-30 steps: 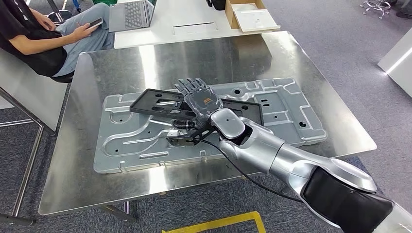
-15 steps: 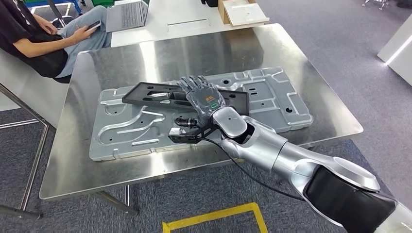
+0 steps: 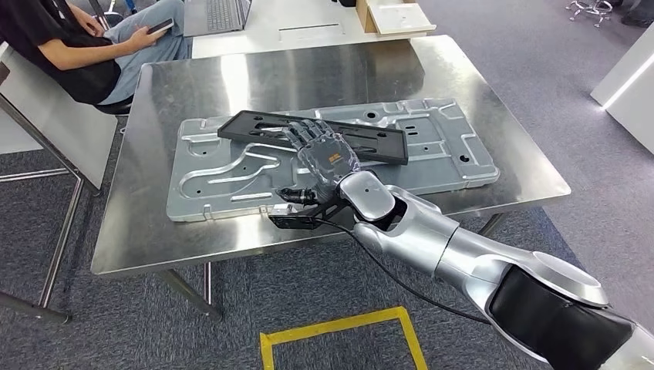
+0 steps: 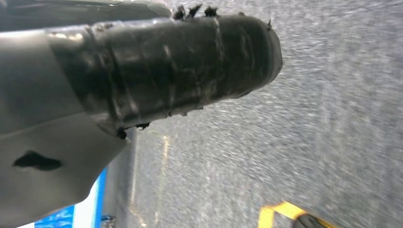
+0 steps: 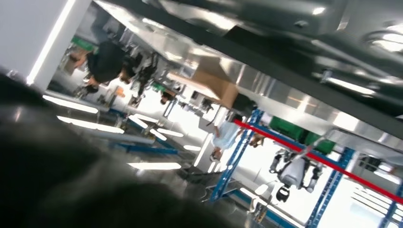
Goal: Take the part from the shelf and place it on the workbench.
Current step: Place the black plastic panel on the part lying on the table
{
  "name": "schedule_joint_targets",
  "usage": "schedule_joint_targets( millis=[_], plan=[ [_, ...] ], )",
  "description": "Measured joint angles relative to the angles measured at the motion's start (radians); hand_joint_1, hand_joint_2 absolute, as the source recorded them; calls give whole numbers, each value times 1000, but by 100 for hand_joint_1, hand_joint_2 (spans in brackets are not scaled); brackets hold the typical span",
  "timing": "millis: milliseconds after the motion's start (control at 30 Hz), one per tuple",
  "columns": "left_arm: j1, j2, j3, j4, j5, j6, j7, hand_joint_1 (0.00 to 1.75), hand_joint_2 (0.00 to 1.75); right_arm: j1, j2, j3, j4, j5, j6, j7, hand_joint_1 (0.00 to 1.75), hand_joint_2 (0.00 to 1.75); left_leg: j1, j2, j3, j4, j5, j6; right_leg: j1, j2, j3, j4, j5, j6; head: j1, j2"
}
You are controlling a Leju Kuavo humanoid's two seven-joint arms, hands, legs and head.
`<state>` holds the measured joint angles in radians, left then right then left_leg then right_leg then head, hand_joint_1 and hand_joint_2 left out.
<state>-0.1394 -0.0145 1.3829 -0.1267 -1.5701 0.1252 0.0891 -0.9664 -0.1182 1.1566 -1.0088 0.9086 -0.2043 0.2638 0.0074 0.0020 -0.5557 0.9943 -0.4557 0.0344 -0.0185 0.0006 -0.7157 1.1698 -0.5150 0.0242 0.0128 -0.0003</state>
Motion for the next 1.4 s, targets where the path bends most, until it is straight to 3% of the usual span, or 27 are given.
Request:
schedule_joint_targets(
  millis=[33, 67, 133, 200, 267, 300, 367, 400, 467, 533, 567, 600, 633, 667, 733, 800, 867, 933, 1033, 1067, 1100, 1133, 1200, 1267, 1300, 1333, 1400],
  plan=[
    [0, 0, -1, 0, 0, -2, 1, 0, 0, 2, -2, 0, -2, 2, 3, 4, 0, 0, -2, 1, -14, 2, 10, 4, 0, 0, -12, 62, -36, 0, 1, 0],
    [-2, 1, -2, 0, 0, -5, 2, 0, 0, 5, -5, 0, -5, 6, 8, 9, 0, 0, -4, 2, -29, 3, 21, 6, 0, 0, -16, 107, -49, -1, 2, 0],
    [-5, 1, -7, 0, 0, -10, 4, 0, 0, 11, -11, 0, -16, 14, 22, 21, 0, 0, -8, 1, -59, 10, 38, 6, 1, 0, 18, 113, -11, -4, 2, 0],
    [-7, 2, -15, 0, 0, -11, 5, 0, 0, 13, -14, 0, -30, 19, 31, 27, 0, 0, -11, -1, -86, 22, 51, 2, 6, 0, 102, 8, 26, -15, 2, 0],
    [-6, 4, -21, 0, 0, -13, 5, 0, 0, 12, -16, 0, -43, 21, 36, 28, 0, 0, -12, -1, -103, 31, 64, -8, 13, 0, 172, -104, 16, -24, 1, 0],
    [-5, 4, -22, 0, 0, -14, 5, 0, 0, 11, -17, 0, -47, 22, 37, 28, 0, 0, -12, 0, -107, 31, 71, -14, 17, 0, 184, -132, 8, -27, 1, 0],
    [-2, 7, -24, 0, 0, -16, 5, 0, 0, 12, -18, 0, -49, 24, 37, 25, 0, 0, -10, 0, -112, 25, 85, -26, 15, -2, 178, -148, 22, -35, 2, 0],
    [-1, 8, -24, 0, 0, -17, 5, 0, 0, 12, -18, 0, -50, 25, 36, 23, 0, 0, -9, -1, -118, 29, 76, -33, 12, -3, 172, -152, 33, -40, 3, 0],
    [1, 10, -26, 0, 0, -18, 5, 0, 0, 12, -18, 0, -52, 26, 36, 21, 0, 0, -4, -2, -140, 86, 5, -46, 6, -6, 155, -159, 56, -53, 1, 0],
    [3, 12, -28, 0, 0, -18, 6, 0, 0, 12, -18, 0, -53, 26, 36, 19, 0, 0, 1, -2, -167, 202, -87, -57, 5, -7, 130, -159, 76, -59, -2, 0],
    [3, 13, -30, 0, 0, -19, 6, 0, 0, 13, -18, 0, -53, 26, 36, 18, 0, 0, 4, -2, -172, 253, -106, -61, 5, -7, 116, -159, 87, -58, -2, 0],
    [4, 13, -31, 0, 0, -20, 6, 0, 0, 13, -19, 0, -54, 26, 36, 17, 0, 0, 8, -2, -167, 283, -102, -66, 4, -7, 101, -157, 98, -56, -2, 0],
    [3, 13, -32, 0, 0, -20, 7, 0, 0, 14, -19, 0, -54, 26, 36, 16, 0, 0, 11, -2, -148, 281, -78, -70, 2, -7, 85, -155, 108, -53, -2, 0],
    [3, 13, -33, 0, 0, -21, 7, 0, 0, 14, -19, 0, -54, 26, 35, 14, 0, 0, 14, -2, -112, 249, -48, -73, 0, -7, 70, -151, 118, -49, -2, 0],
    [0, 14, -37, 0, 0, -22, 9, 0, 0, 13, -19, 0, -55, 26, 34, 9, 0, 0, 16, -3, -12, 122, -38, -75, -3, -7, 44, -141, 133, -37, -2, 0],
    [-2, 16, -42, 0, 0, -24, 12, 0, 0, 12, -20, 0, -56, 25, 31, 5, 0, 0, 12, -6, 48, 28, -66, -66, -2, -9, 33, -138, 149, -23, -1, 0],
    [-2, 16, -46, 0, 0, -25, 18, 0, 0, 12, -21, 0, -55, 23, 30, 0, 0, 0, 9, -7, 45, 12, -62, -49, -1, -10, 29, -143, 165, -11, 0, 0],
    [-2, 16, -48, 0, 0, -26, 23, 0, 0, 13, -21, 0, -52, 19, 30, -3, 0, 0, 11, -3, 29, 10, -40, -33, -2, -7, 12, -122, 134, -2, 3, 0],
    [0, 15, -51, 0, 0, -26, 28, 0, 0, 13, -21, 0, -48, 16, 30, -8, 0, 0, 8, 2, -7, 9, -6, -15, -2, -5, -32, 27, -6, 1, 7, 0],
    [0, 15, -53, 0, 0, -26, 30, 0, 0, 13, -21, 0, -47, 14, 30, -10, 0, 0, 6, 2, -21, 10, 5, -11, -1, -4, -40, 85, -32, 1, 7, 0],
    [0, 15, -54, 0, 0, -26, 31, 0, 0, 13, -21, 0, -46, 14, 30, -12, 0, 0, 4, 2, -37, 13, 16, -8, 0, -3, -39, 125, -34, 0, 7, 0],
    [0, 15, -54, 0, 0, -26, 32, 0, 0, 13, -21, 0, -45, 13, 30, -12, 0, 0, 3, 2, -54, 16, 26, -8, 0, -3, -24, 136, -14, -2, 8, 0],
    [1, 15, -54, 0, 0, -25, 33, 0, 0, 10, -21, 0, -45, 11, 30, -12, 0, 0, 3, 1, -85, 28, 43, -13, 0, -2, 52, 65, 31, -8, 8, 0],
    [1, 15, -54, 0, 0, -25, 37, 0, 0, 3, -19, 0, -46, 9, 30, -13, 0, 0, 1, -1, -107, 39, 56, -23, 3, -2, 143, -61, 18, -14, 7, 0],
    [1, 15, -55, 0, 0, -25, 38, 0, 0, -1, -18, 0, -47, 8, 30, -13, 0, 0, 0, -1, -112, 42, 63, -29, 6, -1, 168, -104, 4, -17, 7, 0],
    [2, 14, -55, 0, 0, -25, 40, 0, 0, -3, -18, 0, -48, 7, 30, -13, 0, 0, 0, -2, -116, 40, 73, -35, 9, 0, 176, -126, -1, -21, 7, 0],
    [7, 15, -56, 0, 0, -24, 41, 0, 0, -3, -19, 0, -48, 5, 31, -13, 0, 0, 3, -4, -122, 34, 83, -48, 8, -2, 162, -136, 19, -33, 8, 0]
  ],
)
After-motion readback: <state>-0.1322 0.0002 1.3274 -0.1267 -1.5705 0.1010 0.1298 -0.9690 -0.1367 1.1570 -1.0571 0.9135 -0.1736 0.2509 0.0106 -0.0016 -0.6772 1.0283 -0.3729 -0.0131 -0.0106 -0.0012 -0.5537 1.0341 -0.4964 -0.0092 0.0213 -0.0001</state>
